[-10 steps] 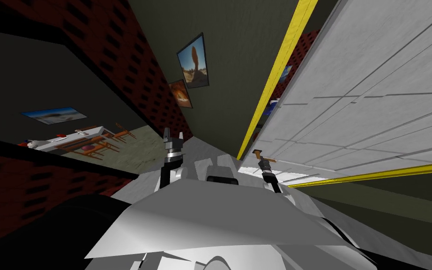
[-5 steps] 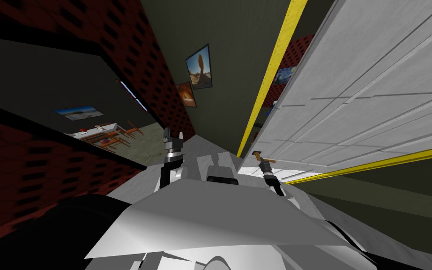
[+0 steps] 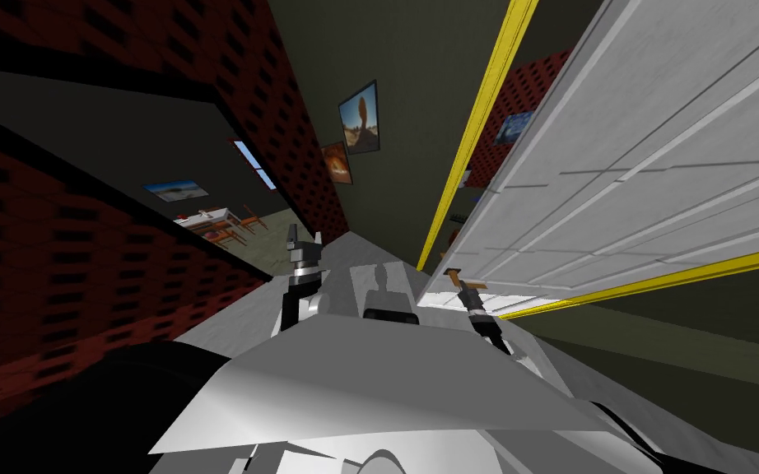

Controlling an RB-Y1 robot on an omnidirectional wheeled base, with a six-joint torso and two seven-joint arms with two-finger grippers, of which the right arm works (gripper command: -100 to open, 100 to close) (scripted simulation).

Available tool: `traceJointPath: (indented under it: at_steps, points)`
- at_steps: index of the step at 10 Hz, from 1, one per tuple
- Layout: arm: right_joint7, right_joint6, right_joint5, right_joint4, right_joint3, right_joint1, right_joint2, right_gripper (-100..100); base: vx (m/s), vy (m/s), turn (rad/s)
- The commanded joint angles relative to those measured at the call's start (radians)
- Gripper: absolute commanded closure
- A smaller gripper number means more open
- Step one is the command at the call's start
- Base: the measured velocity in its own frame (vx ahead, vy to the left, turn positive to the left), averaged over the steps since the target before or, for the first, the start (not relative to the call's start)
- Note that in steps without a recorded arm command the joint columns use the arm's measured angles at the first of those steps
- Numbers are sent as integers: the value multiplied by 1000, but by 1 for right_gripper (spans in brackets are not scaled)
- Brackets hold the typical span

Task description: Pull the door open

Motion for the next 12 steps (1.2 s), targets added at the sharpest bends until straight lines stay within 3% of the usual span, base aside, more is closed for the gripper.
traceJointPath:
  at_steps: [1,2,3,7,12]
  points:
    - [-16,-30,7,10,9,14,-13,100,-188,-82,84]
    - [-23,-40,11,10,13,20,-18,100,-162,-59,80]
    - [-17,-20,11,-9,14,27,-10,100,-74,-18,17]
    - [-41,-108,14,21,20,74,-36,100,-187,-74,205]
    - [-60,-184,16,47,23,112,-60,100,-171,-73,162]
